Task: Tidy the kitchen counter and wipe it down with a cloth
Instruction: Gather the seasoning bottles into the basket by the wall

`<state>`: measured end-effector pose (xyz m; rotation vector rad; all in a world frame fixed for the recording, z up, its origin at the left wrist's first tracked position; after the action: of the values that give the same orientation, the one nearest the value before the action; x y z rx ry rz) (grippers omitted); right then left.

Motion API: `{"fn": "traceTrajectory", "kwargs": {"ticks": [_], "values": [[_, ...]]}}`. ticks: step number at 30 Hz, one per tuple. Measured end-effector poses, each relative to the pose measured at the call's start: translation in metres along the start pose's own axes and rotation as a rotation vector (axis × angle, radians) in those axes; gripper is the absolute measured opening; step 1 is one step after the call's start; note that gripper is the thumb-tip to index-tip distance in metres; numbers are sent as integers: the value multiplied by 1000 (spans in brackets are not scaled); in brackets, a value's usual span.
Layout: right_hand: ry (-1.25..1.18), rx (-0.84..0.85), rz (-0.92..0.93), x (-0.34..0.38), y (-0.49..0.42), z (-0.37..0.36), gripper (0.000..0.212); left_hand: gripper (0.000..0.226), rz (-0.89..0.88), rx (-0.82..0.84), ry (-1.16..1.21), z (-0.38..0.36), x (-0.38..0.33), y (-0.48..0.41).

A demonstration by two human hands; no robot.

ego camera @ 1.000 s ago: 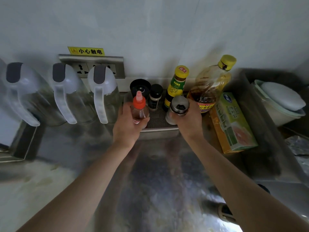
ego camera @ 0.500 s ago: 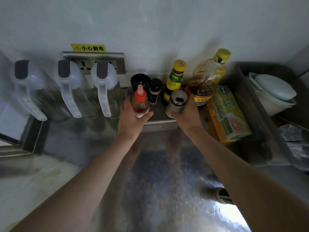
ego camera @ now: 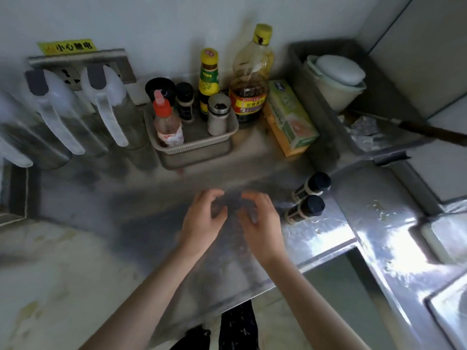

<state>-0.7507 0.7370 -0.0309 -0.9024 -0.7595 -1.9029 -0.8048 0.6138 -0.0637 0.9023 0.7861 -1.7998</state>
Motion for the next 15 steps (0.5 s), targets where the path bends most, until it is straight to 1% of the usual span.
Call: {"fn": "traceTrajectory", "kwargs": {"ticks": [3,6,9,13,15], "values": [[3,-87,75,-3,14,27,24,32,-120,140,62,-26,-21,3],[41,-133,109,4,2,59,27,40,-187,190,102,-51,-44,-1],[92,-198,119,0,-9,90,27,48,-191,228,118,-67,-70,-8],[100,-321,60,-28,-13,123,26,53,-214,269,110,-84,-85,-15],[91,-354,12,-44,-15,134,25,56,-230,307,73,-93,-85,-18]]}}
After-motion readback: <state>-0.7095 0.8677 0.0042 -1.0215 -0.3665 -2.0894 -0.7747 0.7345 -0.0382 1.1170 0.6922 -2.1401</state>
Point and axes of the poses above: each hand's wrist, its own y-axis away from the middle knuckle, its own z-axis out of the back of the hand, x = y × z, the point moved 1 cm from there along -y, towards the middle knuckle, and after that the axes turned 11 degrees about -z, right-handed, at the moved point
